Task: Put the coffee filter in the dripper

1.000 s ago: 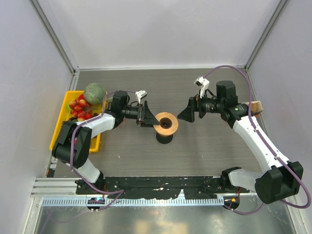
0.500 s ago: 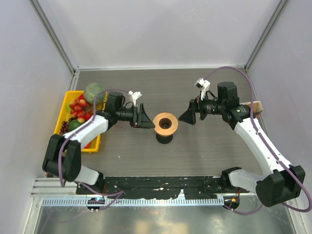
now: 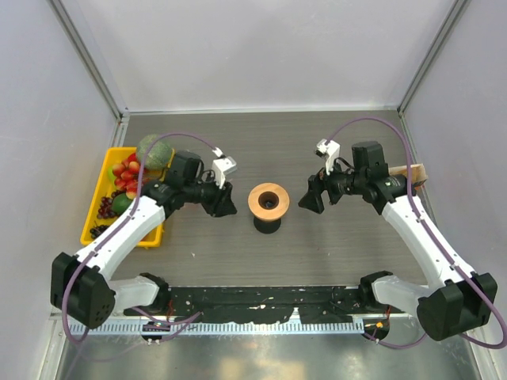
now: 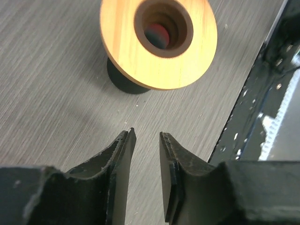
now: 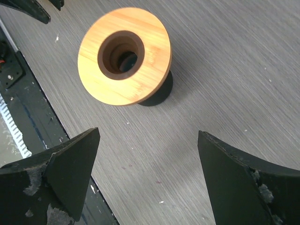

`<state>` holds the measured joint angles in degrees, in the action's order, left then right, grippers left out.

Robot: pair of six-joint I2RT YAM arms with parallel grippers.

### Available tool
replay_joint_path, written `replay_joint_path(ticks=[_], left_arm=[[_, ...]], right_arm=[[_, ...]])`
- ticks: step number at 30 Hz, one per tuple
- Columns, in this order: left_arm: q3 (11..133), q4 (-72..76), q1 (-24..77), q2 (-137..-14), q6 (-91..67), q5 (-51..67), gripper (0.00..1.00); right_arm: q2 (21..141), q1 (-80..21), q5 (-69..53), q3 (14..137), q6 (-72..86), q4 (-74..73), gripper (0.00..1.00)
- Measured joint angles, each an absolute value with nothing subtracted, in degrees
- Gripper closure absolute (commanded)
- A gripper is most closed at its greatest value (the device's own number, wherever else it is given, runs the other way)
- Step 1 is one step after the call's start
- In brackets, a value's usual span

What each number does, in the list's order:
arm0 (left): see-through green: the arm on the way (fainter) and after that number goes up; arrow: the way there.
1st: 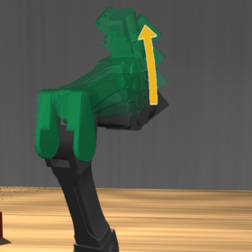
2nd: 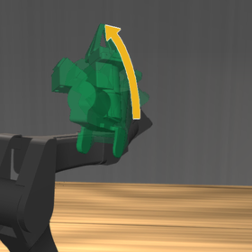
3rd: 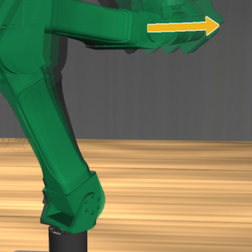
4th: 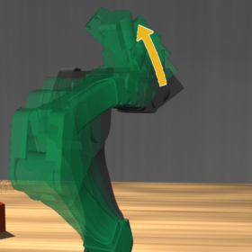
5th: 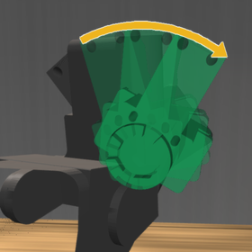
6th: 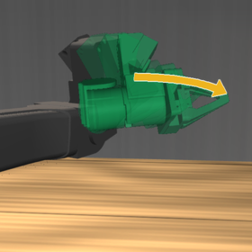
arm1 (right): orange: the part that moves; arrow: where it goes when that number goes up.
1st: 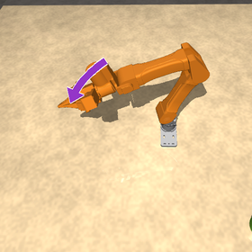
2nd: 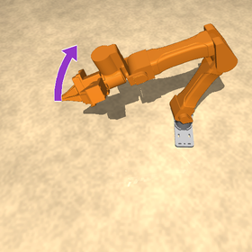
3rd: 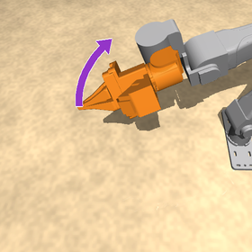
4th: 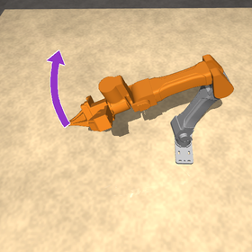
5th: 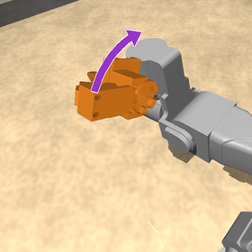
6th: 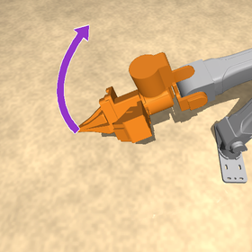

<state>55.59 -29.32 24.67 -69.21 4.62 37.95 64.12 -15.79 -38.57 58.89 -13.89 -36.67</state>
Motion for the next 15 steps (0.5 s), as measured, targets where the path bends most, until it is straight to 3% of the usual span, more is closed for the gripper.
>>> replay_joint_path(ticks=[7,15], left_arm=[[56.14,-32.03,32.12,-73.45,9.93,30.55,0.67],[60.42,-31.94,33.28,-77.82,10.11,29.1,0.67]], right_arm=[[65.28,-15.79,-37.06,57.95,-14.96,-37.36,0.1],[65.3,-15.79,-36.91,56.64,-14.96,-37.41,0.11]])
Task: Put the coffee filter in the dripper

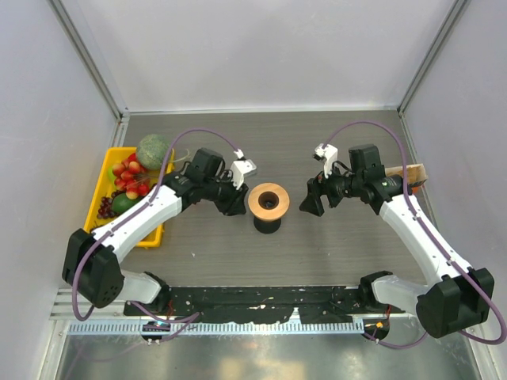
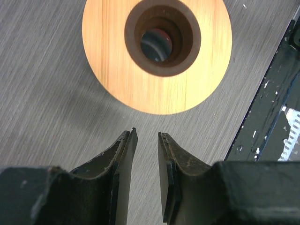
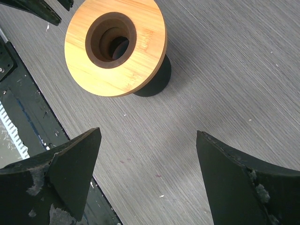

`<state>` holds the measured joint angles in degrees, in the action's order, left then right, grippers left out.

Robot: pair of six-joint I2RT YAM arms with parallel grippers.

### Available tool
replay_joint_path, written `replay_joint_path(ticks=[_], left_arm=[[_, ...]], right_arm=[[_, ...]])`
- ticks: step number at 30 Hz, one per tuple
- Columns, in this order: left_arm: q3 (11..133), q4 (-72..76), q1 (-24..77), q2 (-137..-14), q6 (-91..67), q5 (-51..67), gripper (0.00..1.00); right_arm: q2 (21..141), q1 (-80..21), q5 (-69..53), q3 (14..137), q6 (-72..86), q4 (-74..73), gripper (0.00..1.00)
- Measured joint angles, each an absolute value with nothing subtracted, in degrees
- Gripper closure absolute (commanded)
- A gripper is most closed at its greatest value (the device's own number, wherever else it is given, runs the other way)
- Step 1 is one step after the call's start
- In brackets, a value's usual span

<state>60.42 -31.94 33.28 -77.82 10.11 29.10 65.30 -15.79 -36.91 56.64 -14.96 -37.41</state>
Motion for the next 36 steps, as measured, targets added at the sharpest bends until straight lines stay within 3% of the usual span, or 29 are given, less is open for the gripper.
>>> replay_joint_path(ticks=[9,16,20,23,27,36], left_arm=[[62.78,-31.94,34.92,-80.95,9.8,29.15,0.64],[62.78,-31.99,34.92,-81.12,9.47,29.78,0.45],[62.76,-32.21,34.87,-79.85,9.47,30.85,0.42],[62.43,-33.12,33.61,-76.07,9.45,31.7,0.33],[60.55,-34.52,25.93,-67.79,9.32,32.73,0.26],[57.76,-38.02,2.04,-61.08,7.11,30.17,0.26]], right_arm=[[65.3,-15.79,-36.91,56.64,-14.96,-37.39,0.11],[65.3,-15.79,-36.91,56.64,-14.96,-37.39,0.11],[65.3,-15.79,-36.91,56.64,-14.94,-37.39,0.11],[65.3,-15.79,-36.91,56.64,-14.96,-37.39,0.11],[65.25,-15.79,-36.93,56.64,-14.94,-37.41,0.11],[64.88,-15.79,-36.6,56.64,-14.66,-37.36,0.11]])
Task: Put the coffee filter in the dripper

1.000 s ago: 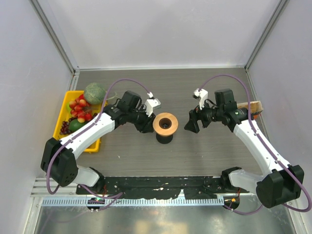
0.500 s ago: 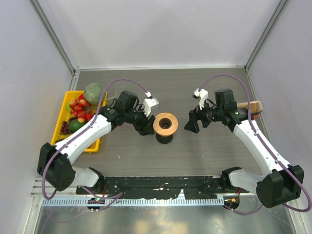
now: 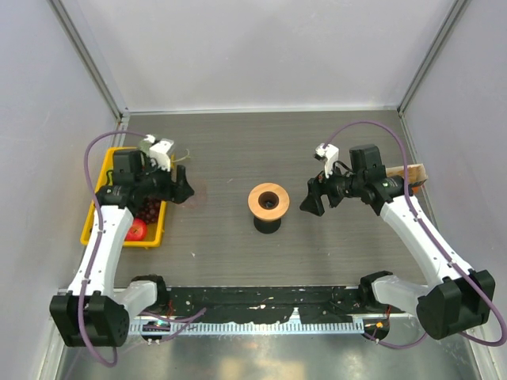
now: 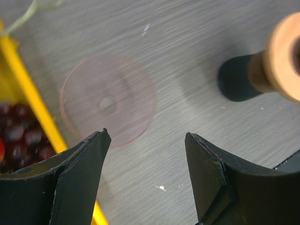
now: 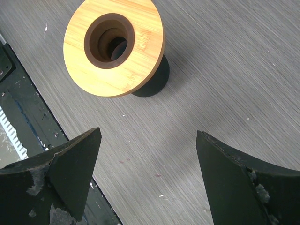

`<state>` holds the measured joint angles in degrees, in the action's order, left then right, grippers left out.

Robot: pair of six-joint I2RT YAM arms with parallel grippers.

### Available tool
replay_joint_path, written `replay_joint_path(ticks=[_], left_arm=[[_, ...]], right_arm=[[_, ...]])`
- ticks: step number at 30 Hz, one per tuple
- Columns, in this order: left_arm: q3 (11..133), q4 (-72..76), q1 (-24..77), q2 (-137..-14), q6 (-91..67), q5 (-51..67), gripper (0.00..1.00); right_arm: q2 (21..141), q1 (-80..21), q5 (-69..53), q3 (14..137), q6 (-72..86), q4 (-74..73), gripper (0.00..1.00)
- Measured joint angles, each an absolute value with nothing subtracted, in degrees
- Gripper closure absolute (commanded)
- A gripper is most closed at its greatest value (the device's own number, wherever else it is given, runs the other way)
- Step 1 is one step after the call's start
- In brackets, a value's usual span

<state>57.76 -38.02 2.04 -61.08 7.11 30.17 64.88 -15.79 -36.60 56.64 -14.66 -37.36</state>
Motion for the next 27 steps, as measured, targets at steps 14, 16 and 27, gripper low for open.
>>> replay_joint_path(ticks=[14,16,27], left_arm=[[49.01,-33.76,-7.16,-67.24,-5.34,21.93,0.35],[48.69,-32.36,-7.31,-68.27,-6.13,21.41,0.35],[48.69,-27.14,-7.38,-75.7,-10.85,20.8,0.47]], right_arm=[[63.26,-15.79,-33.28,55.53,-12.67,-35.53,0.11],[63.26,-15.79,-33.28,55.53,-12.49,-35.53,0.11],[63.29,-15.79,-33.32,55.53,-11.68,-35.05,0.11]])
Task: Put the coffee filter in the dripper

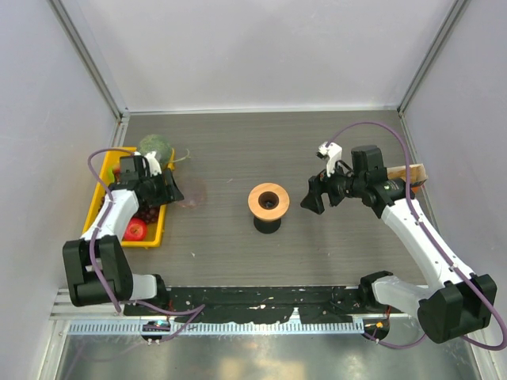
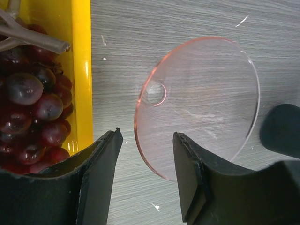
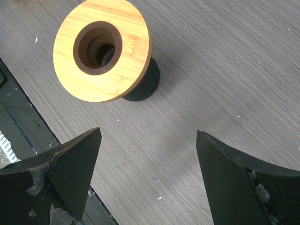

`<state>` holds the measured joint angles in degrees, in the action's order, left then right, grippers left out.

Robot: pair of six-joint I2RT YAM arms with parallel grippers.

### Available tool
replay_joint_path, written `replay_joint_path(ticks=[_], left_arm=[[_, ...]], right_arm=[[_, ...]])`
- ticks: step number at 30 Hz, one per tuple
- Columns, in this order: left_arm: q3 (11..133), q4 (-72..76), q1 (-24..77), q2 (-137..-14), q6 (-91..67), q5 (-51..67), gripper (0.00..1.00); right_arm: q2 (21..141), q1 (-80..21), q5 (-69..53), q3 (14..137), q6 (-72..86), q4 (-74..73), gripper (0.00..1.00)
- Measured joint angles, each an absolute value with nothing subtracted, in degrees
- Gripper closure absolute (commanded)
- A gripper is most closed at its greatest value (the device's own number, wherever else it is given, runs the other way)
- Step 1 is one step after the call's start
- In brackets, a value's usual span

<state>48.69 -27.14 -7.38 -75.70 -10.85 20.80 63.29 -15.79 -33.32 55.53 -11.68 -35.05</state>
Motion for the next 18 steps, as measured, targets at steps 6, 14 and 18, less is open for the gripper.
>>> replay_joint_path(ticks=[6,14,18], left_arm=[[49.36,-26.35,-7.38,-79.83,-14.87,21.5,0.81],[50.26,-27.18,-6.94,-79.33,-17.08,23.31,1.0],[54.52,-32.86,-4.32,-76.34,-17.58,23.57,1.0]], right_arm=[[62.7,-15.79,-33.28,55.53,-11.2,-34.26,0.08],[54.39,-15.79,-29.15,55.29,-10.13,-30.7,0.05],[51.18,-15.79,-26.59,55.31,-10.04,-30.0,0.05]])
